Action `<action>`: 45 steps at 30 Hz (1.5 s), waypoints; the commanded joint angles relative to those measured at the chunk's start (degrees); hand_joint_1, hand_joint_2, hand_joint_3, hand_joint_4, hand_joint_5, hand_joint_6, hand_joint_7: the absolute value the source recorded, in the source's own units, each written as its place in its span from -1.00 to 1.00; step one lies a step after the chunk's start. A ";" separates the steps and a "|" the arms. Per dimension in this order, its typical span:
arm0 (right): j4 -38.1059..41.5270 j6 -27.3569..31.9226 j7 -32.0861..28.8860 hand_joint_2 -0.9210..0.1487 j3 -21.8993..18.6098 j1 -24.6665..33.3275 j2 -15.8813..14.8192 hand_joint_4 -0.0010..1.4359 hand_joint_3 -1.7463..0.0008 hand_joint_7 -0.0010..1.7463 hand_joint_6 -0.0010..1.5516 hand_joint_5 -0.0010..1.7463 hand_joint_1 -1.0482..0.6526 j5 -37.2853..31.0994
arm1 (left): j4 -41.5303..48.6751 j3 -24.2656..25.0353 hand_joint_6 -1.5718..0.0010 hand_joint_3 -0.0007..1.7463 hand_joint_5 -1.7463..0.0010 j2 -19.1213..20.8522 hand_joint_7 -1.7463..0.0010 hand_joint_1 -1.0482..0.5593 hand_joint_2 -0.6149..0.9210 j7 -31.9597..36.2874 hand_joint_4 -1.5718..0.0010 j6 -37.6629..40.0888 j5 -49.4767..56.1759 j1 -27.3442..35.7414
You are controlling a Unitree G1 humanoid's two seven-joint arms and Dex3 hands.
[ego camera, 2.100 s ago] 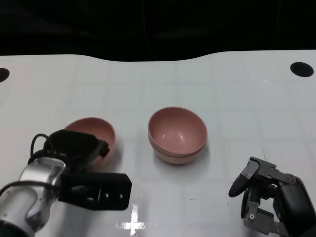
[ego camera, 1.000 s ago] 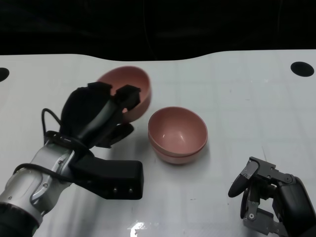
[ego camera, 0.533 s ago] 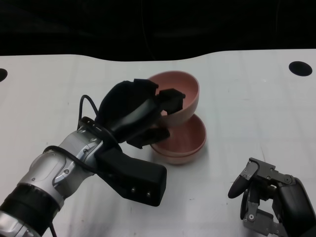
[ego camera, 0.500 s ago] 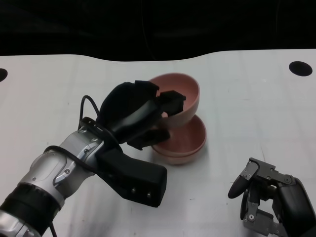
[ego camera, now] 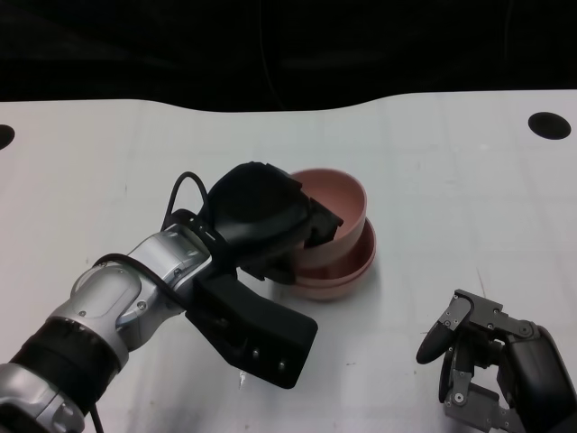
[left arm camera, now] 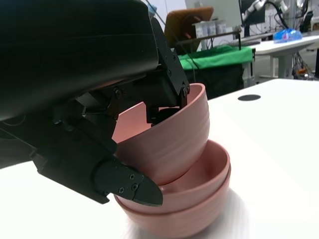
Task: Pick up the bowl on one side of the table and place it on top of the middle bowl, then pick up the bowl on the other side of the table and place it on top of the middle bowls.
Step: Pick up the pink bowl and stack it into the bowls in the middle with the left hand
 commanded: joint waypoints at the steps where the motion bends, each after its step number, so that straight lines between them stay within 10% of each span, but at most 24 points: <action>1: -0.43 0.08 0.07 0.08 -0.24 0.12 -0.07 0.27 -0.73 0.71 0.04 1.00 0.17 0.28 | 2.10 -0.21 -0.23 -0.96 -0.62 0.33 0.16 -0.07 0.99 -0.19 -0.08 -1.77 -1.05 -0.78; 5: -0.27 -0.21 0.07 0.07 -0.21 0.13 -0.09 0.27 -0.73 0.71 0.04 1.00 0.17 0.23 | 2.86 -2.08 0.05 -0.82 0.34 0.57 0.82 -0.20 1.00 -0.28 0.19 0.05 1.94 -0.89; 9: -0.56 0.24 0.04 0.08 -0.23 0.23 -0.01 0.28 -0.73 0.71 0.04 1.00 0.16 0.25 | 2.41 -3.89 0.45 -0.59 0.71 0.73 0.99 -0.49 1.00 -1.06 0.60 3.05 5.13 -0.70; 25: -0.65 0.08 0.07 0.08 -0.38 0.33 -0.07 0.28 -0.74 0.71 0.05 1.00 0.17 0.27 | -11.22 0.79 0.76 -0.41 0.81 5.26 1.00 -0.68 1.00 -2.21 1.00 6.94 3.27 6.38; 31: -1.30 0.89 0.24 0.09 -0.31 0.63 0.02 0.29 -0.75 0.71 0.05 1.00 0.18 0.42 | -18.55 8.59 0.69 -0.52 0.72 6.50 0.97 -0.58 1.00 0.31 0.94 3.33 -7.14 14.78; 40: -0.94 0.65 0.13 0.08 -0.11 0.50 0.08 0.28 -0.74 0.72 0.04 1.00 0.16 0.00 | -21.56 18.53 0.43 -0.72 -0.12 1.63 0.86 -0.33 1.00 6.90 1.00 -7.82 -23.34 25.32; 45: -0.62 0.40 0.08 0.08 -0.08 0.28 0.14 0.28 -0.73 0.72 0.03 1.00 0.17 -0.03 | -28.34 21.47 0.73 -0.66 -0.84 -3.62 -0.33 -0.25 1.00 -0.60 0.79 -7.09 -42.76 33.88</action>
